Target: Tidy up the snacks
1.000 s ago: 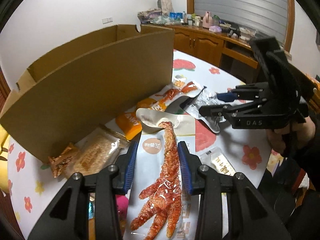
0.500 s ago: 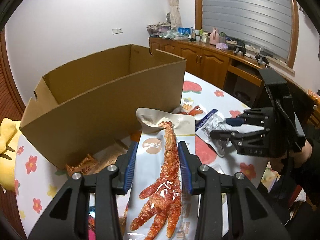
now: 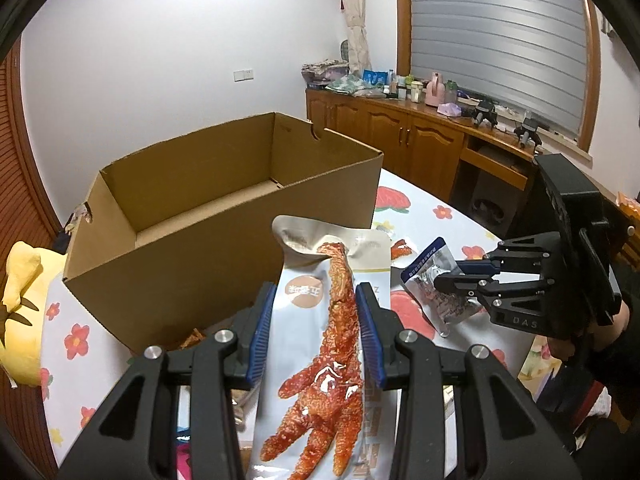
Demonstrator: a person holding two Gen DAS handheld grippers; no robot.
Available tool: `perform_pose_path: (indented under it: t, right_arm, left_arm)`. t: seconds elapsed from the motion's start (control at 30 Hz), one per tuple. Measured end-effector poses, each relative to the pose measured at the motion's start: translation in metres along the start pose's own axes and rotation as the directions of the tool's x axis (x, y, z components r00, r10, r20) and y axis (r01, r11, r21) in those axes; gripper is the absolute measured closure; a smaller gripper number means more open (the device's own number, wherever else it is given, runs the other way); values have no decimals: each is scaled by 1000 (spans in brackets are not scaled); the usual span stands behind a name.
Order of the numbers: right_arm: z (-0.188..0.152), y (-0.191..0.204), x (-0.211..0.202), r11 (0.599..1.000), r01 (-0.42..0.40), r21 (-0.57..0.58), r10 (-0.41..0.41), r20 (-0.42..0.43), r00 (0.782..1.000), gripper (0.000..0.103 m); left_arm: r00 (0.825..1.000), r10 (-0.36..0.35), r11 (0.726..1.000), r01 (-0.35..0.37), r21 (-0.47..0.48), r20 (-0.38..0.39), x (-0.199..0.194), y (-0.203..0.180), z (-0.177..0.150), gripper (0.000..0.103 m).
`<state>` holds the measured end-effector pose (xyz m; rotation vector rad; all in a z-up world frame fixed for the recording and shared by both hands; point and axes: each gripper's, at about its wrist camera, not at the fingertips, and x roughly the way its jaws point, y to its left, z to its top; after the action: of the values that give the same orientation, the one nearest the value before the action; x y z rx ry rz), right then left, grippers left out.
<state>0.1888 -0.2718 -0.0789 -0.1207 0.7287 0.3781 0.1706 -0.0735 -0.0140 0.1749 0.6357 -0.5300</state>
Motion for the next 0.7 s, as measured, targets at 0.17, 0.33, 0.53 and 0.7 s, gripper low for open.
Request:
perform_pose_path:
  t: [0.17, 0.33, 0.53, 0.7]
  right_arm:
    - [4, 4, -5, 1000, 2, -15, -2, 9, 1000, 93]
    - [8, 7, -11, 1000, 6, -29, -5, 20, 1000, 94]
    - [16, 12, -24, 999, 9, -49, -7, 47, 999, 94]
    - [32, 20, -41, 997, 6, -79, 2, 92, 996, 94]
  left_arm:
    - [1000, 4, 1000, -4, -8, 15, -5, 6, 3, 65]
    - [999, 9, 1000, -8, -22, 44, -16, 10, 7, 65]
    - [997, 22, 999, -20, -29, 77, -26, 16, 17, 65]
    - [994, 36, 999, -34, -24, 102, -32, 24, 31, 64]
